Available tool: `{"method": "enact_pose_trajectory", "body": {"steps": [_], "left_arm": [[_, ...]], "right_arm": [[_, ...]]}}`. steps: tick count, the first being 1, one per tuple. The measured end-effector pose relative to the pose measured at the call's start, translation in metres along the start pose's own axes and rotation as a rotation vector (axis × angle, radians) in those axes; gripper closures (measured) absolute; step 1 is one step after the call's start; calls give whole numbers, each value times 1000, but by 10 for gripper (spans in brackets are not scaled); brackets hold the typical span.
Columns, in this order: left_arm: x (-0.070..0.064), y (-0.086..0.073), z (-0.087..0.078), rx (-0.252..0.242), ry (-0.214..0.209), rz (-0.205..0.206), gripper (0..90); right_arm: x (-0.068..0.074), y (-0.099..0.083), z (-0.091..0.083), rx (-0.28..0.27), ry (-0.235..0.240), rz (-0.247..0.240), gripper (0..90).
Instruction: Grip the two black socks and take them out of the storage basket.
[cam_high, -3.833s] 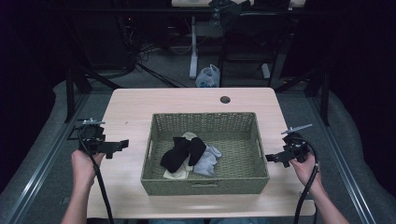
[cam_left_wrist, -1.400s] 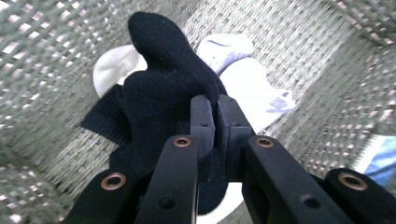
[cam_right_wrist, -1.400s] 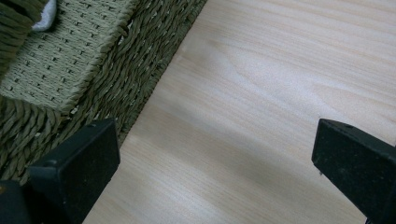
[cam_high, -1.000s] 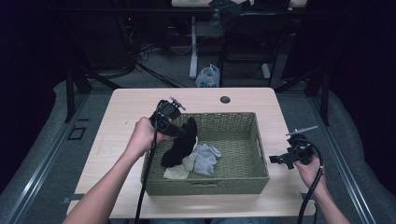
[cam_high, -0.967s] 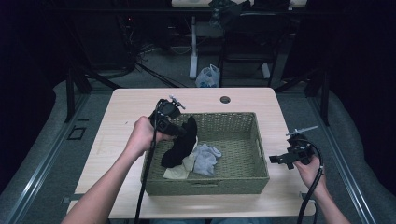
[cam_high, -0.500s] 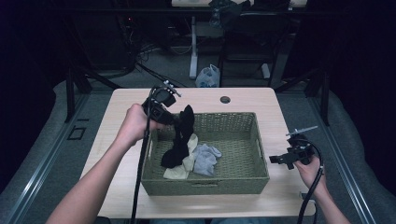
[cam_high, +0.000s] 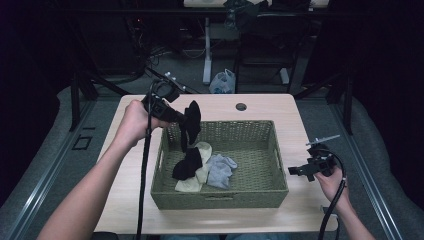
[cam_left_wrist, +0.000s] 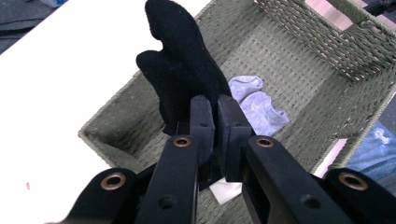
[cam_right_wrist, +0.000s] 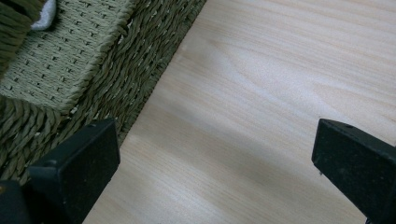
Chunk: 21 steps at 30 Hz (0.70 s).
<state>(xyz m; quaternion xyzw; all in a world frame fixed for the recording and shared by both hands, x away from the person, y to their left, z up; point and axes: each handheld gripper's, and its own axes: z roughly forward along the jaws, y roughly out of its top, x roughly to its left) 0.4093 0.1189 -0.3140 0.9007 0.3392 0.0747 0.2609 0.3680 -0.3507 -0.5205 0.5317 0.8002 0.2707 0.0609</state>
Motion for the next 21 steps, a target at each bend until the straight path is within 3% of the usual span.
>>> {"method": "enact_pose_trajectory", "body": {"steps": [21], "left_arm": [[25, 4, -39, -32, 72, -53, 862]], "right_arm": [[0, 1, 2, -2, 7, 9, 7]]}}
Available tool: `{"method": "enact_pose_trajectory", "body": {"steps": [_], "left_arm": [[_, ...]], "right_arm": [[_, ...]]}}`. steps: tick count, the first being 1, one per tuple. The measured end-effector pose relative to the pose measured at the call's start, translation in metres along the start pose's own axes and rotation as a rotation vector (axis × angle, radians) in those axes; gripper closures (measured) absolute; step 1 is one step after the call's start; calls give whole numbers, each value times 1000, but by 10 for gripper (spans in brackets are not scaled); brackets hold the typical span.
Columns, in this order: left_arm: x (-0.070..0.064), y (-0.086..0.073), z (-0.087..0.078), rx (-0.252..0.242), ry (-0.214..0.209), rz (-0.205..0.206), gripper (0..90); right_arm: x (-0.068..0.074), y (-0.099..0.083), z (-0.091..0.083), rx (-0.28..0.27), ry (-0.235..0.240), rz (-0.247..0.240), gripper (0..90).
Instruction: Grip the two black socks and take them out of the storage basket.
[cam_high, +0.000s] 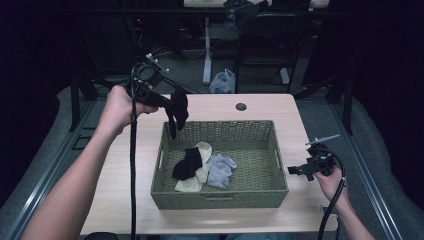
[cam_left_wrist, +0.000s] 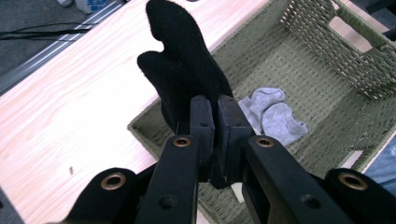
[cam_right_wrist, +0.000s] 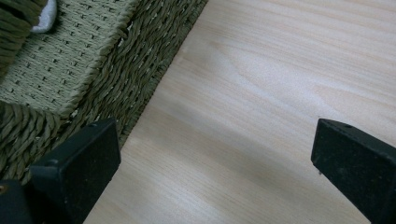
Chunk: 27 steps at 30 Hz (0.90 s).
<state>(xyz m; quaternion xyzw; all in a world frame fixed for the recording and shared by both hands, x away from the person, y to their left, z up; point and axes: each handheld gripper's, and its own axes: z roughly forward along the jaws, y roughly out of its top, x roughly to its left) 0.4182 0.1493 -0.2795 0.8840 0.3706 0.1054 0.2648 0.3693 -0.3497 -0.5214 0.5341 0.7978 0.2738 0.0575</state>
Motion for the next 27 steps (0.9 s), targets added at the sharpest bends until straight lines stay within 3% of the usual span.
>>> {"method": "enact_pose_trajectory", "body": {"steps": [11, 16, 27], "left_arm": [[17, -11, -29, -15, 49, -40, 862], [30, -24, -41, -29, 79, -86, 862], [57, -58, -47, 6, 139, -161, 862]], "right_arm": [[0, -1, -1, 3, -2, -9, 6], [1, 0, -1, 3, -3, -12, 6], [1, -1, 0, 7, -4, -10, 6]]}}
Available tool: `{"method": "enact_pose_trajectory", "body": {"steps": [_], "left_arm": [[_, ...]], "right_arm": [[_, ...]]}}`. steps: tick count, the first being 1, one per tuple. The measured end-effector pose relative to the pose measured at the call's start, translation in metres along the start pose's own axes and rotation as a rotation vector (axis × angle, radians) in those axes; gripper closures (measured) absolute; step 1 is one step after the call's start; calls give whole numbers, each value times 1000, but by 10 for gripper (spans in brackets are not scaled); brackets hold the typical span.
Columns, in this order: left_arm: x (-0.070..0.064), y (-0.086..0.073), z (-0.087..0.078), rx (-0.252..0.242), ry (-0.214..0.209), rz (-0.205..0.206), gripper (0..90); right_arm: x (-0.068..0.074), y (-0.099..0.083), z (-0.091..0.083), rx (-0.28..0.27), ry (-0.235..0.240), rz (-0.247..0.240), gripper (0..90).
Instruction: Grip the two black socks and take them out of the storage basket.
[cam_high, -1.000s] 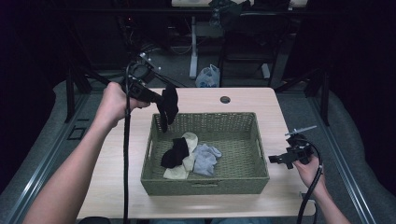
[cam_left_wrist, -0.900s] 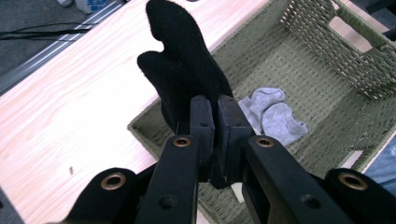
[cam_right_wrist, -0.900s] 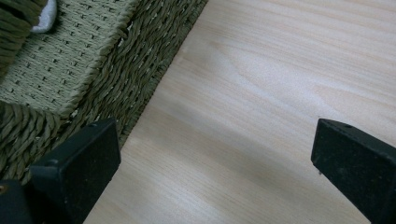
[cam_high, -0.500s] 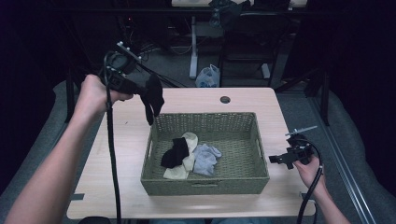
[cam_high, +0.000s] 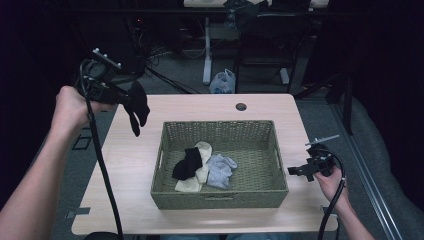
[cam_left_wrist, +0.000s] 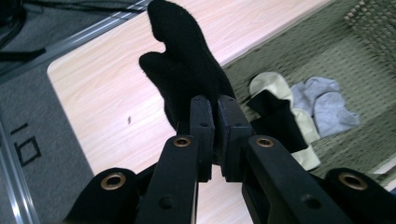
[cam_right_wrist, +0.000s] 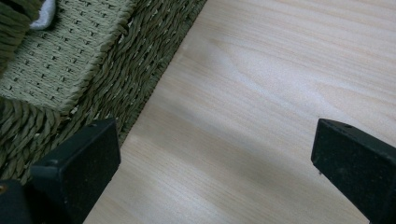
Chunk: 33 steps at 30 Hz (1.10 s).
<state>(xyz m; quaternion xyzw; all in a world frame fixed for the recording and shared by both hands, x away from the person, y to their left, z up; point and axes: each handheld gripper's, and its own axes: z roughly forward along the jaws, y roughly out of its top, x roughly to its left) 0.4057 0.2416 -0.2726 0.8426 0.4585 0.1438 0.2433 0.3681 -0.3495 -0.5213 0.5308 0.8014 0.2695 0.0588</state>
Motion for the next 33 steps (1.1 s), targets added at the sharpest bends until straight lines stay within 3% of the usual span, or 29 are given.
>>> {"method": "enact_pose_trajectory", "body": {"steps": [11, 18, 24, 28, 33], "left_arm": [[27, -35, 23, 33, 27, -91, 862], [42, -59, 56, 69, 36, -152, 861], [46, -77, 95, 122, 41, -185, 861], [47, -92, 128, 169, 13, -208, 859], [50, -117, 174, 227, -33, -271, 852]], "right_arm": [[1, 0, 1, -4, -4, 4, 6], [2, 0, 0, 0, -7, 1, 6], [0, -2, -1, -5, -5, 4, 6], [-1, -1, 1, 11, -3, -3, 6], [1, 2, 4, 12, -2, -5, 6]]}}
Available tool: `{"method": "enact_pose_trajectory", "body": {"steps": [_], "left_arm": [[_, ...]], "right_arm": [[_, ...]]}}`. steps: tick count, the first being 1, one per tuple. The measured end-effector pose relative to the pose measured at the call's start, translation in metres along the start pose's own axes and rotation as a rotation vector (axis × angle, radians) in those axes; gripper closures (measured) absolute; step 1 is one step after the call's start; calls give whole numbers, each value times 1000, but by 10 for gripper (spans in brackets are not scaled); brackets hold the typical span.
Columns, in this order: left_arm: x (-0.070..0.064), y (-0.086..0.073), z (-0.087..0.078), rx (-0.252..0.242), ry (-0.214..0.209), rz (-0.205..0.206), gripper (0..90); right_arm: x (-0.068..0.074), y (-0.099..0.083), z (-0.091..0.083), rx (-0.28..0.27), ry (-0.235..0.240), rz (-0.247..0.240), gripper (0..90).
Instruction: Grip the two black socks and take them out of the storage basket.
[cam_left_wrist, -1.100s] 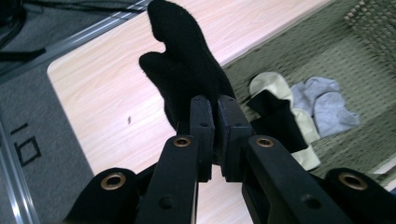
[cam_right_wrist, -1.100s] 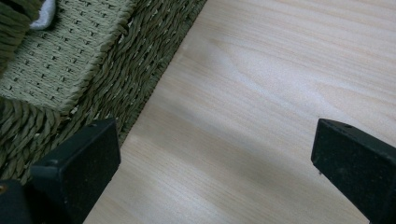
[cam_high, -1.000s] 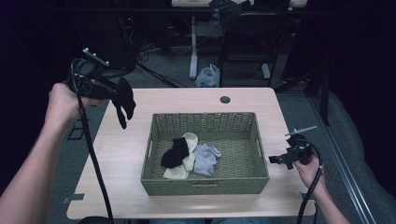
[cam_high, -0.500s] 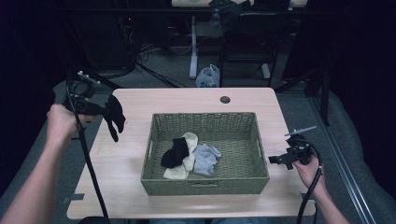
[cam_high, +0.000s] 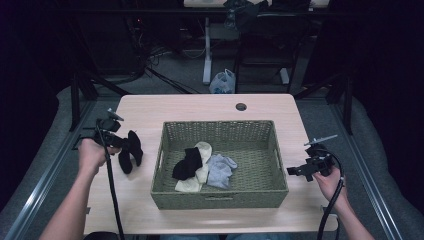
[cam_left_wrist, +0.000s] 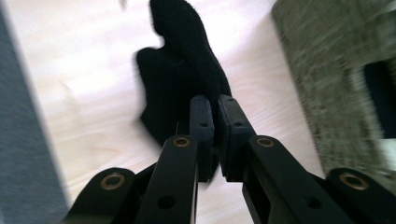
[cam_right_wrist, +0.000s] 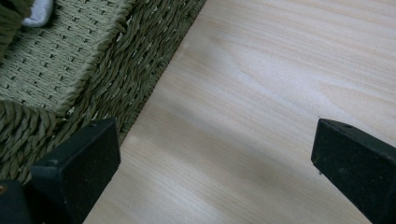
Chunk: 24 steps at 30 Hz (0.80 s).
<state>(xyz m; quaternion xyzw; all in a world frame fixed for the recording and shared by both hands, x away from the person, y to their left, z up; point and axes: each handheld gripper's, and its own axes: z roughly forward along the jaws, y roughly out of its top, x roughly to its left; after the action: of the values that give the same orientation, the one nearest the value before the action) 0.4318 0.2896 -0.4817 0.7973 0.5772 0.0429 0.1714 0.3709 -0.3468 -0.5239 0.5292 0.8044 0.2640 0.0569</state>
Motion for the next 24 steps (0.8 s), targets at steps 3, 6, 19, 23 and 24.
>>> {"method": "enact_pose_trajectory", "body": {"steps": [3, 6, 19, 23, 24], "left_arm": [[6, -8, 17, 13, -34, -53, 783], [8, -14, 17, 2, -58, -70, 587], [-58, 14, -89, -208, -41, 88, 55], [-91, 28, -95, -227, -59, 162, 37], [-98, 31, -93, -223, -68, 176, 37]], "right_arm": [[3, 1, -1, -3, 8, -9, 6], [3, -1, -3, -7, 2, -10, 5], [-2, -3, -6, -19, -2, 12, 5], [1, -2, -6, -17, -3, 3, 5], [1, -2, -6, -26, -6, 3, 5]]}}
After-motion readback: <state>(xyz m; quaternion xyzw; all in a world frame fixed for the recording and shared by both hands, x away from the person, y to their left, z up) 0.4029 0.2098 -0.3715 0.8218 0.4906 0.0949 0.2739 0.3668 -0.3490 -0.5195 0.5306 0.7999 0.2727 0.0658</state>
